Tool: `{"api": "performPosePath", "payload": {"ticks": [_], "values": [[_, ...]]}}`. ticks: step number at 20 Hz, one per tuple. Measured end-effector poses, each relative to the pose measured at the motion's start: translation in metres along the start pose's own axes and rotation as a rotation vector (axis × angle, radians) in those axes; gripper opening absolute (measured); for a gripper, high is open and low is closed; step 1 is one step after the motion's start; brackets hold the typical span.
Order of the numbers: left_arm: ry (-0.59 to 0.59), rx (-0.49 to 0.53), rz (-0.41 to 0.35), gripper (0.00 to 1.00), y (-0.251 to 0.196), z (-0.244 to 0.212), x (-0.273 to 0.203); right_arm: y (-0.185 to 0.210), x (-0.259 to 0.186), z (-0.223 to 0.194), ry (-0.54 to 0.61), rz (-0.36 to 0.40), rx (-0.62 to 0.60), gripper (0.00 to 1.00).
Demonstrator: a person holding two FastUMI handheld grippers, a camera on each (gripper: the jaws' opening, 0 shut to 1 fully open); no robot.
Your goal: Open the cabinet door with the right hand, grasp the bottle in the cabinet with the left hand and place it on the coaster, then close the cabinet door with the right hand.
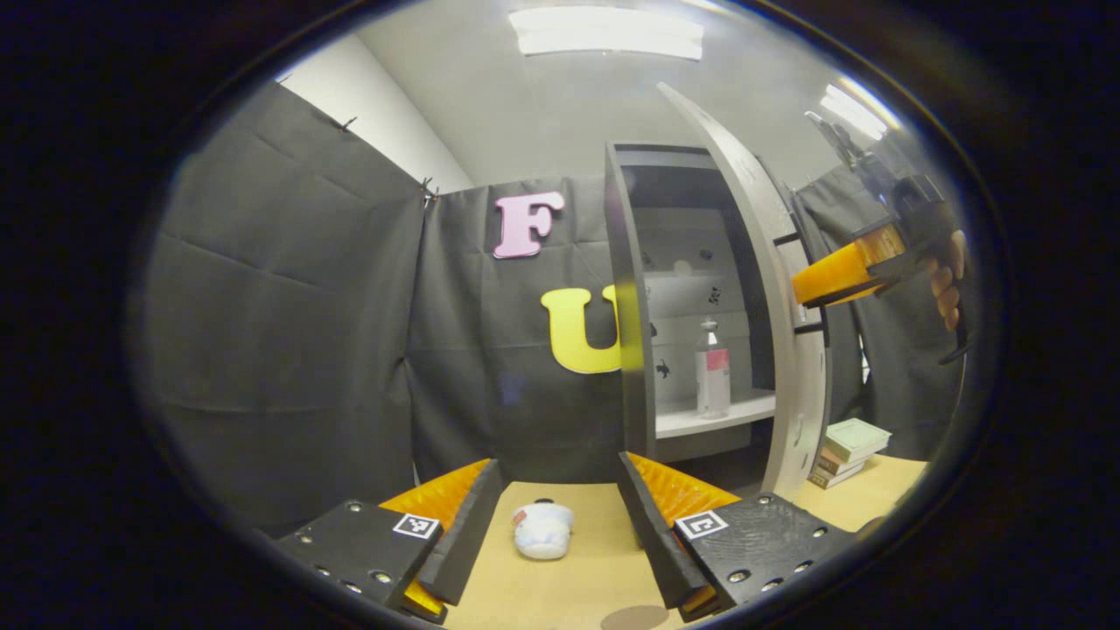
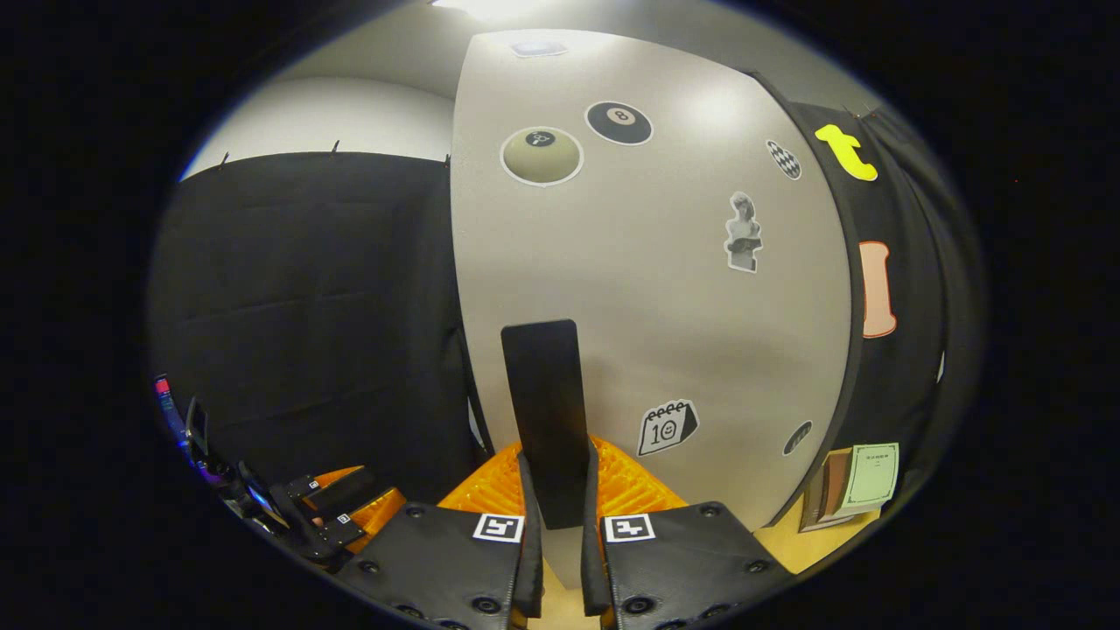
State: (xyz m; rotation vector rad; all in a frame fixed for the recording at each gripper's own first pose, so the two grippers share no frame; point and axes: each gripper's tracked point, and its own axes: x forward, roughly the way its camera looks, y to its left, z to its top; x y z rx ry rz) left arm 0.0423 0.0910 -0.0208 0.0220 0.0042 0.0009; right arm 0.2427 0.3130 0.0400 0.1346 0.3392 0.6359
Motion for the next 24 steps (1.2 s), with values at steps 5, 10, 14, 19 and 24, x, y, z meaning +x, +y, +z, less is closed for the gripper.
{"api": "performPosePath", "payload": {"ticks": [5, 10, 14, 19, 24], "values": [[-0.014, -0.004, -0.037, 0.82, -0.049, 0.011, 0.003, -0.004, -0.003, 0.001, 0.004, 0.029, 0.000, 0.19], [-0.025, -0.006, -0.089, 0.81, -0.102, 0.019, 0.002, -0.007, 0.002, 0.004, 0.003, 0.035, 0.002, 0.19], [-0.030, -0.001, -0.110, 0.81, -0.132, 0.022, -0.002, -0.010, 0.000, 0.004, -0.005, 0.030, 0.001, 0.19], [-0.023, -0.011, -0.115, 0.84, -0.156, 0.021, -0.004, -0.017, -0.002, 0.005, -0.023, 0.007, -0.020, 0.19], [-0.027, -0.011, -0.114, 0.81, -0.176, 0.024, -0.014, -0.034, -0.014, 0.007, -0.051, -0.046, -0.024, 0.19]]}}
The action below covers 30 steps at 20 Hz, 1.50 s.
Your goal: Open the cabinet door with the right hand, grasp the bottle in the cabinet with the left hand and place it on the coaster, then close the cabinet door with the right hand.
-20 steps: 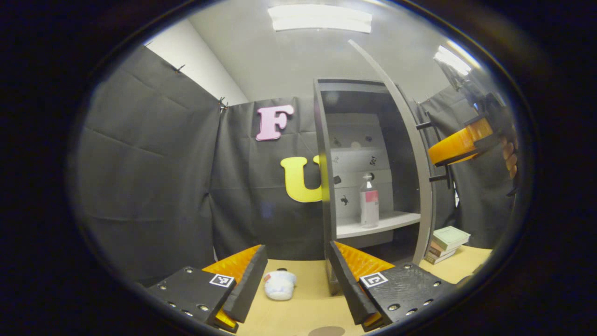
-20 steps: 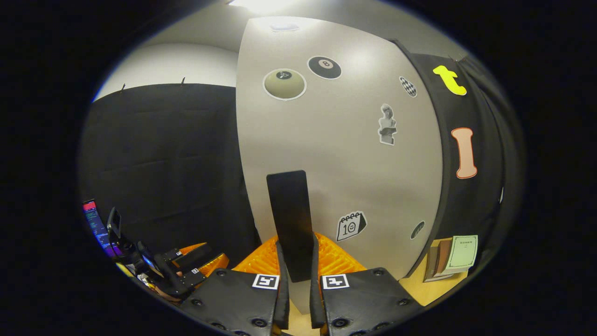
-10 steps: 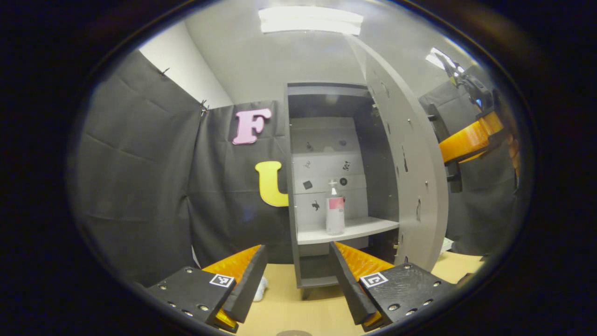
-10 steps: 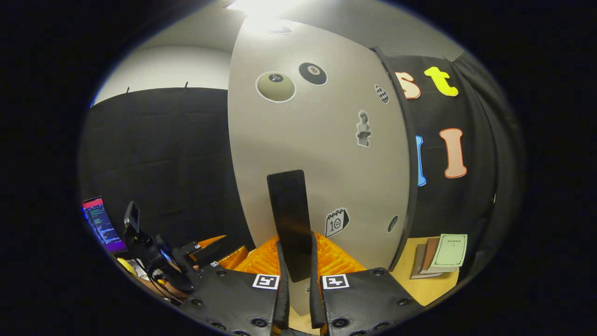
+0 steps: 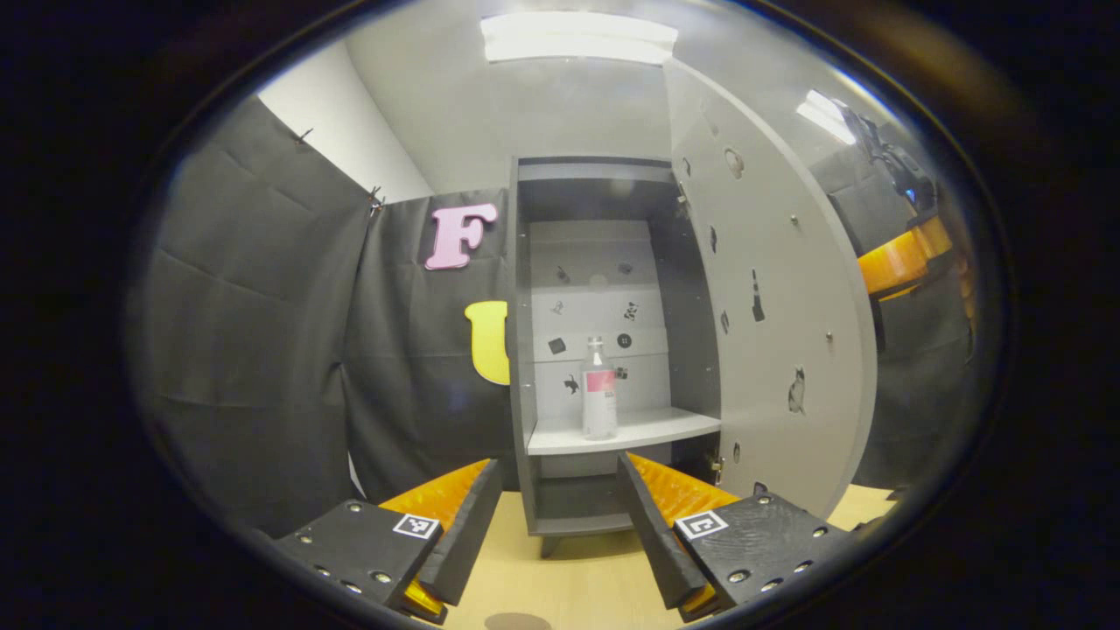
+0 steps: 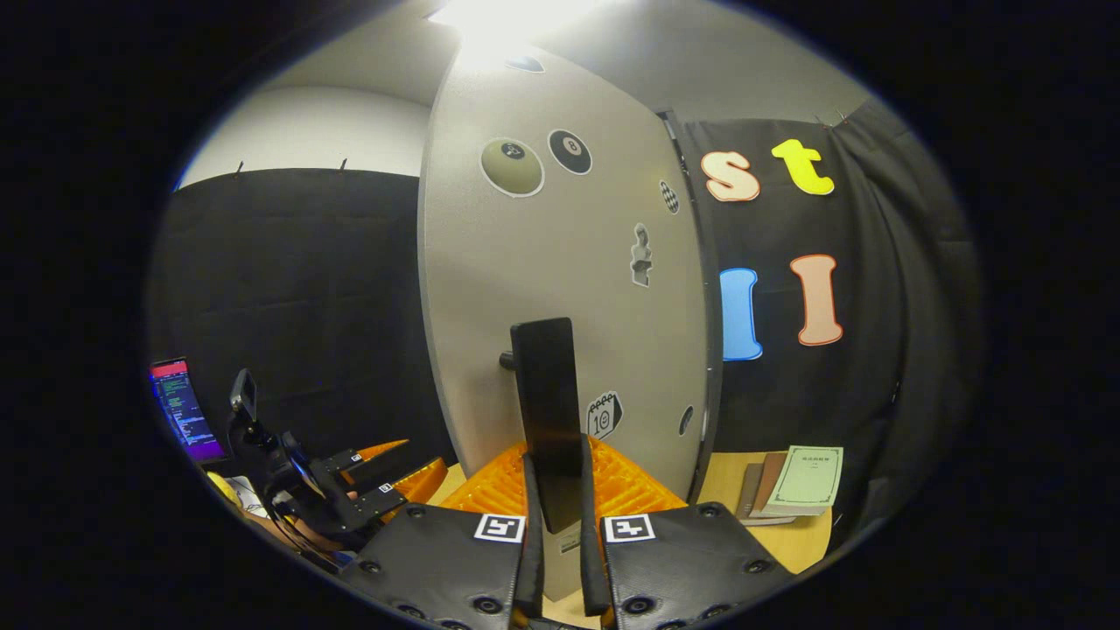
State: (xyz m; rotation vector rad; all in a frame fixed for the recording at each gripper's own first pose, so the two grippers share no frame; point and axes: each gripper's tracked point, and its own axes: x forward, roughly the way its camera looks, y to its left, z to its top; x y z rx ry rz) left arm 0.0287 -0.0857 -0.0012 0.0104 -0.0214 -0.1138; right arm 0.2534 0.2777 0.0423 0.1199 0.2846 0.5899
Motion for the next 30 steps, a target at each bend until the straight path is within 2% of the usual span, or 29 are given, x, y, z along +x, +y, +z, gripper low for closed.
{"api": "performPosePath", "payload": {"ticks": [8, 11, 12, 14, 15, 16, 17, 19, 21, 23, 26, 30], "values": [[-0.004, 0.012, -0.008, 0.80, -0.038, 0.004, -0.011, -0.042, -0.010, 0.005, -0.053, -0.140, -0.011, 0.18], [0.000, 0.015, -0.004, 0.80, -0.053, 0.004, -0.015, -0.063, -0.014, 0.007, -0.078, -0.221, 0.002, 0.18], [0.000, 0.018, 0.000, 0.81, -0.057, 0.006, -0.015, -0.066, -0.018, 0.006, -0.086, -0.223, 0.026, 0.18], [-0.004, 0.017, -0.001, 0.80, -0.067, 0.010, -0.009, -0.050, -0.030, 0.000, -0.096, -0.130, 0.123, 0.15], [-0.003, 0.016, -0.006, 0.80, -0.074, 0.013, -0.006, -0.042, -0.038, -0.004, -0.093, -0.078, 0.169, 0.18], [-0.001, 0.017, -0.015, 0.80, -0.080, 0.016, -0.002, -0.040, -0.045, -0.008, -0.095, -0.067, 0.189, 0.20], [-0.001, 0.018, -0.025, 0.82, -0.086, 0.020, 0.002, -0.053, -0.054, -0.013, -0.102, -0.118, 0.179, 0.18], [-0.009, 0.020, -0.039, 0.81, -0.093, 0.031, 0.011, -0.089, -0.079, -0.021, -0.108, -0.238, 0.137, 0.20], [-0.012, 0.021, -0.059, 0.82, -0.099, 0.039, 0.026, -0.114, -0.105, -0.024, -0.130, -0.304, 0.150, 0.19], [-0.008, 0.012, -0.084, 0.81, -0.104, 0.045, 0.045, -0.131, -0.112, -0.025, -0.152, -0.342, 0.162, 0.31], [-0.003, -0.044, -0.127, 0.81, -0.109, 0.054, 0.080, -0.154, -0.113, -0.033, -0.157, -0.457, 0.138, 0.98], [0.028, -0.068, -0.147, 0.82, -0.099, 0.050, 0.142, -0.173, -0.123, -0.040, -0.143, -0.561, 0.108, 0.98]]}}
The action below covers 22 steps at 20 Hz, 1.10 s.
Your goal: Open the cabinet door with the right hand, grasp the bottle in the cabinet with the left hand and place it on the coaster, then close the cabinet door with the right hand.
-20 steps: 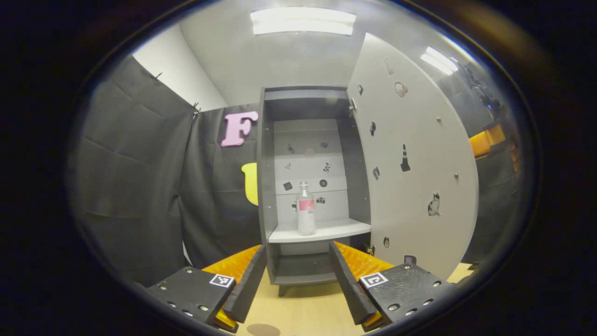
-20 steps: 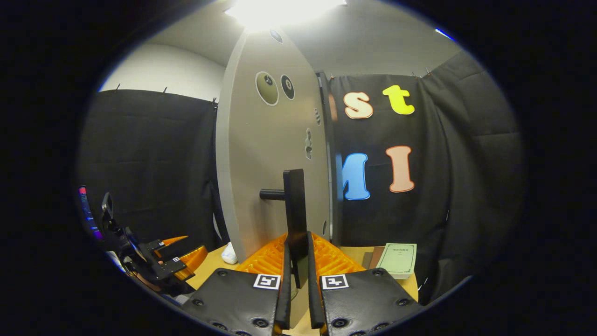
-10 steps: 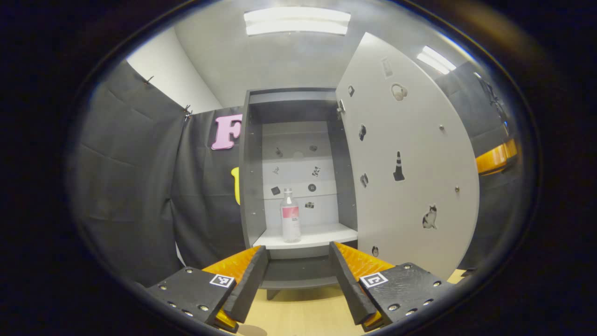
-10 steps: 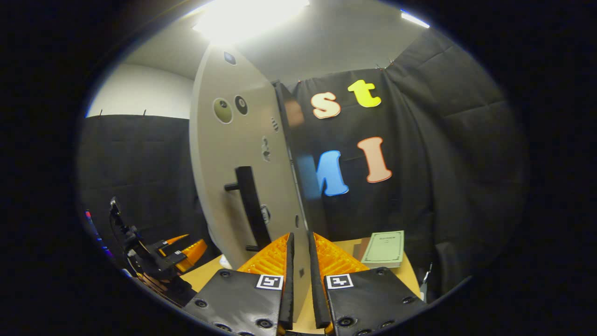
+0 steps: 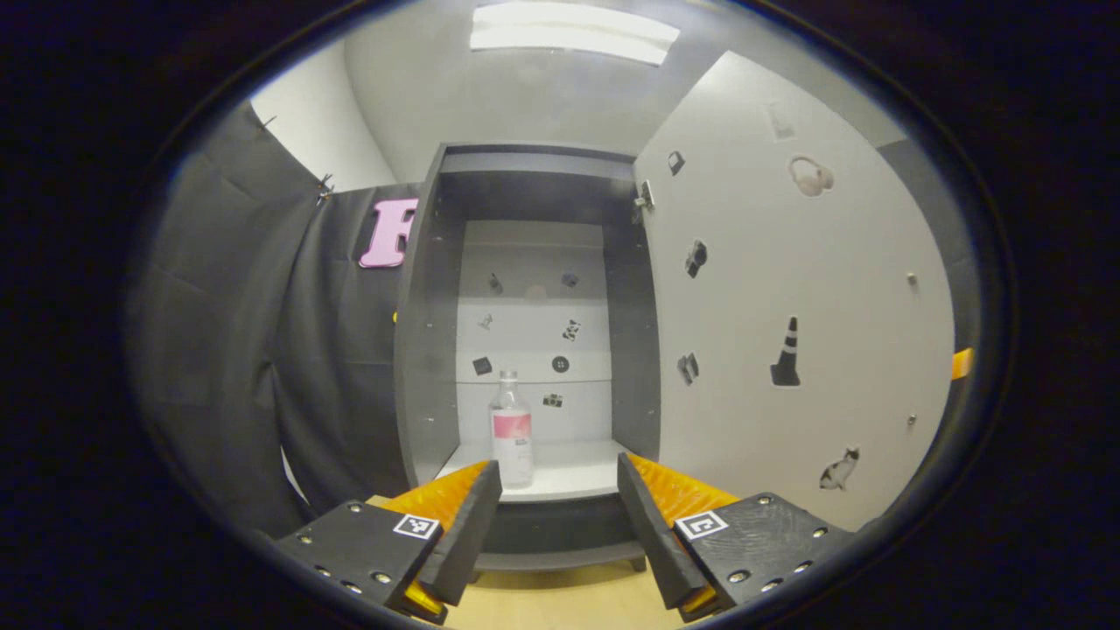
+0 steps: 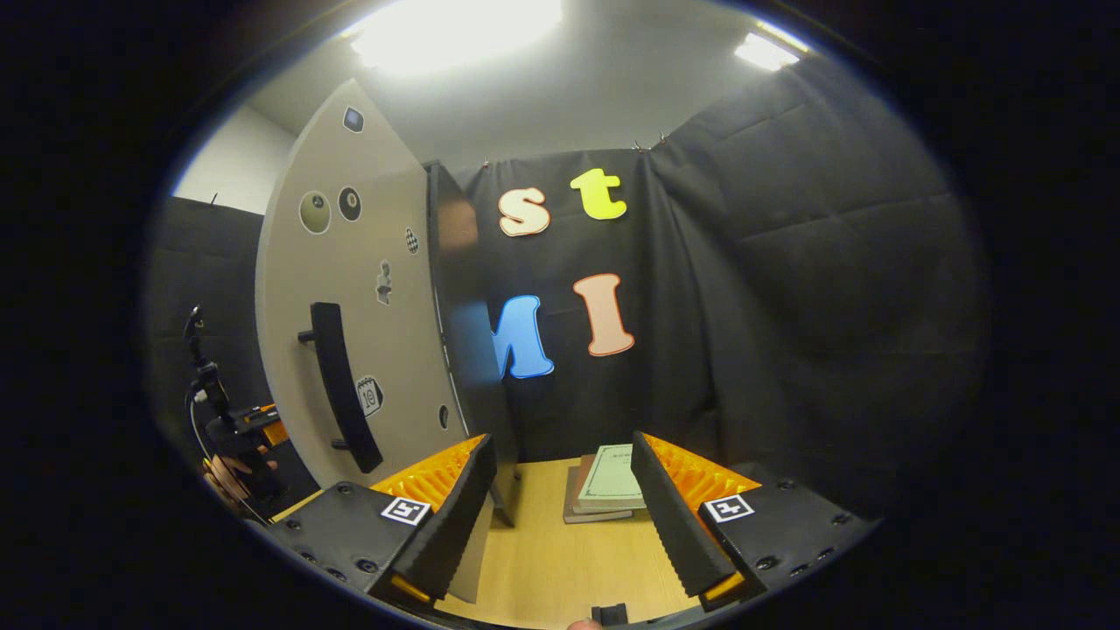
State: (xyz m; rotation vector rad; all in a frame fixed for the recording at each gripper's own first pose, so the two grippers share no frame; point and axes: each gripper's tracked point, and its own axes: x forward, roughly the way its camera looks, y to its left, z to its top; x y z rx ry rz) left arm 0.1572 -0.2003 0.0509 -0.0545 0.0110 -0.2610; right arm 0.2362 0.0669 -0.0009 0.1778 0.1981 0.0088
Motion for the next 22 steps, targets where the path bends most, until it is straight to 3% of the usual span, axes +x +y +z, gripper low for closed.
{"api": "performPosePath", "payload": {"ticks": [12, 14, 17, 18, 19, 22], "values": [[0.088, 0.007, 0.013, 0.80, 0.060, -0.055, 0.142, -0.022, 0.055, -0.019, 0.037, -0.170, 0.002, 0.98], [0.102, 0.017, 0.011, 0.82, 0.065, -0.066, 0.161, -0.020, 0.065, -0.024, 0.050, -0.186, -0.010, 0.92], [0.129, 0.020, 0.010, 0.82, 0.071, -0.085, 0.186, -0.017, 0.076, -0.030, 0.064, -0.207, -0.020, 0.92], [0.138, 0.019, 0.008, 0.81, 0.073, -0.091, 0.194, -0.017, 0.078, -0.032, 0.068, -0.215, -0.020, 0.98], [0.146, 0.019, 0.008, 0.82, 0.075, -0.096, 0.200, -0.016, 0.080, -0.035, 0.074, -0.223, -0.020, 0.92], [0.155, 0.024, 0.011, 0.83, 0.081, -0.106, 0.215, -0.018, 0.085, -0.040, 0.088, -0.248, -0.015, 0.92]]}}
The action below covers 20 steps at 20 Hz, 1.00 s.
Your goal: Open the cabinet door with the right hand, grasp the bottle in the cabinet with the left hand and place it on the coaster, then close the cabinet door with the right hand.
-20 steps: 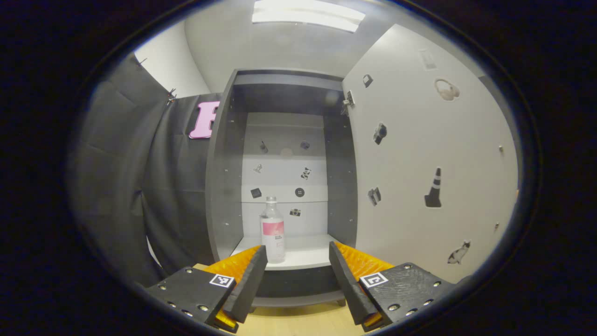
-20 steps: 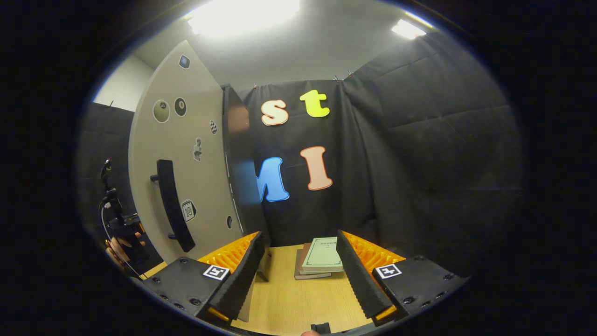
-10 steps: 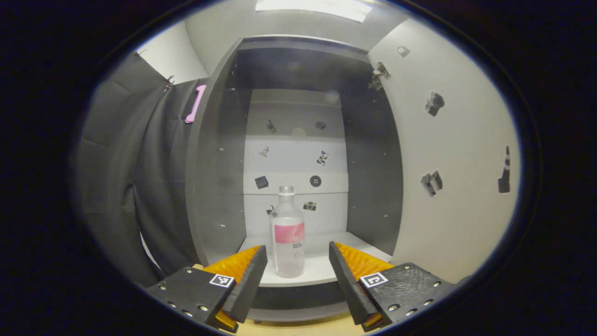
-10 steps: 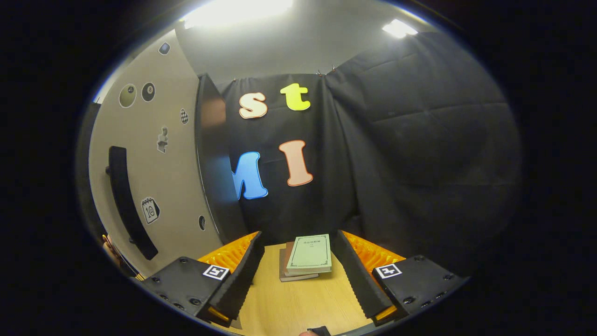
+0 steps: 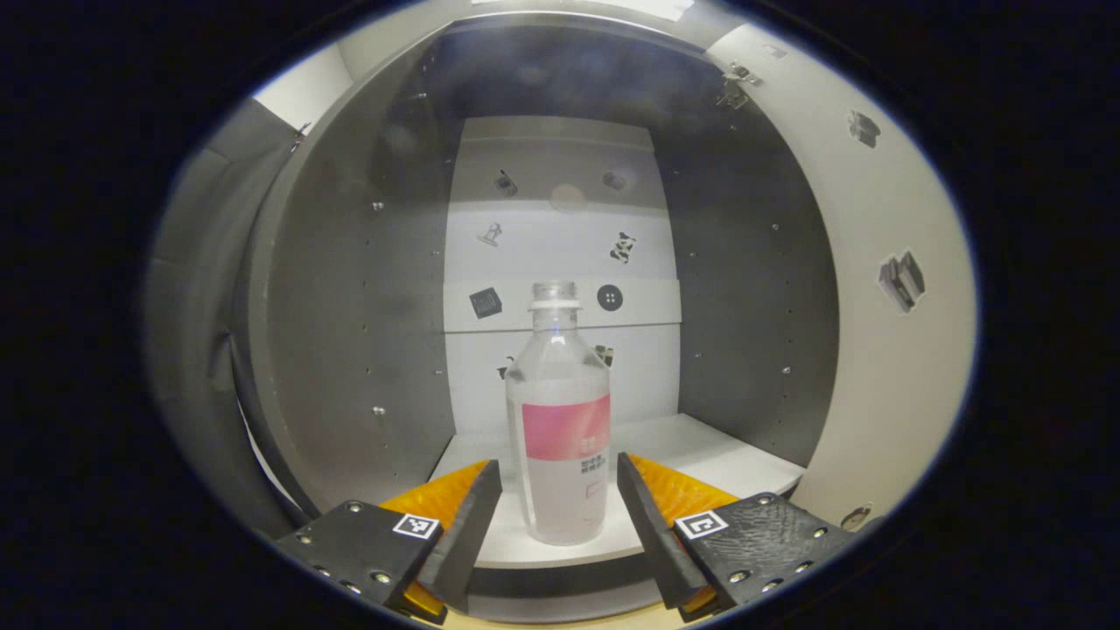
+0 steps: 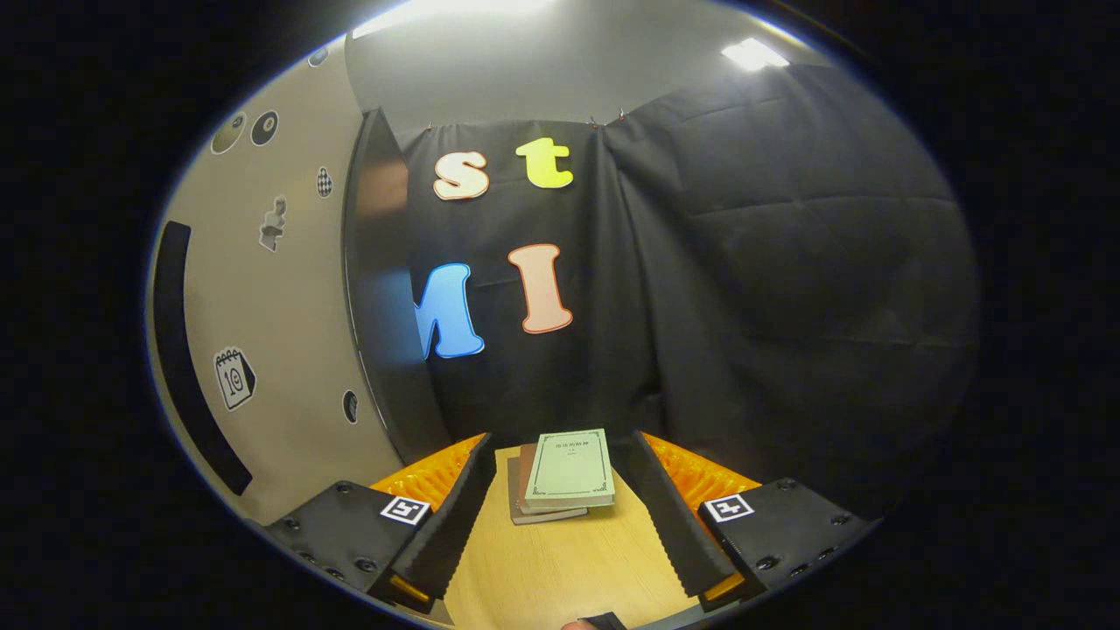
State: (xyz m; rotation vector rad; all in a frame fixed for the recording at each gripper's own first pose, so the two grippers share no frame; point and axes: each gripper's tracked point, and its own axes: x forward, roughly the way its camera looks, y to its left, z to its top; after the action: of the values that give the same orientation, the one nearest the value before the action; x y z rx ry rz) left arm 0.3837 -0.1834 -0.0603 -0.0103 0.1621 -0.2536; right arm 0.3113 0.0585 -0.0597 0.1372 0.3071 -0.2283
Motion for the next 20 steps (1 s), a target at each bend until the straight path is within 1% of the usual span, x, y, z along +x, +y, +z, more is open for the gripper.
{"api": "performPosePath", "payload": {"ticks": [1, 3, 5, 6, 8, 9, 11, 12, 16, 19, 20], "values": [[0.000, -0.004, -0.003, 0.82, 0.000, -0.001, 0.005, 0.002, 0.000, -0.002, 0.005, -0.005, 0.001, 0.98], [-0.002, -0.007, -0.003, 0.84, 0.002, 0.000, 0.011, 0.003, 0.003, -0.003, 0.009, -0.013, -0.002, 0.98], [-0.009, 0.004, 0.005, 0.83, 0.004, 0.002, 0.013, 0.005, 0.003, -0.004, 0.013, -0.013, -0.010, 0.98], [-0.017, 0.009, 0.010, 0.84, 0.005, 0.004, 0.013, 0.007, 0.003, -0.004, 0.014, -0.011, -0.016, 0.98], [-0.023, 0.014, -0.007, 0.81, 0.002, 0.007, 0.011, 0.008, 0.002, -0.006, 0.017, -0.005, -0.025, 0.98], [-0.019, 0.012, -0.011, 0.72, 0.002, 0.006, 0.011, 0.009, 0.002, -0.006, 0.019, -0.001, -0.028, 0.98], [-0.015, 0.003, -0.011, 0.72, 0.002, 0.006, 0.005, 0.011, 0.000, -0.008, 0.022, 0.010, -0.025, 0.98], [-0.022, -0.003, -0.008, 0.73, 0.004, 0.009, -0.001, 0.011, 0.000, -0.008, 0.023, 0.016, -0.022, 0.98], [-0.054, -0.009, 0.014, 0.72, 0.013, 0.018, -0.031, 0.012, -0.002, -0.005, 0.021, 0.046, -0.017, 0.98], [-0.074, -0.014, 0.041, 0.72, 0.023, 0.022, -0.061, 0.015, -0.006, -0.004, 0.015, 0.078, -0.014, 0.98], [-0.080, -0.018, 0.053, 0.73, 0.027, 0.023, -0.071, 0.015, -0.007, -0.003, 0.015, 0.090, -0.013, 0.98]]}}
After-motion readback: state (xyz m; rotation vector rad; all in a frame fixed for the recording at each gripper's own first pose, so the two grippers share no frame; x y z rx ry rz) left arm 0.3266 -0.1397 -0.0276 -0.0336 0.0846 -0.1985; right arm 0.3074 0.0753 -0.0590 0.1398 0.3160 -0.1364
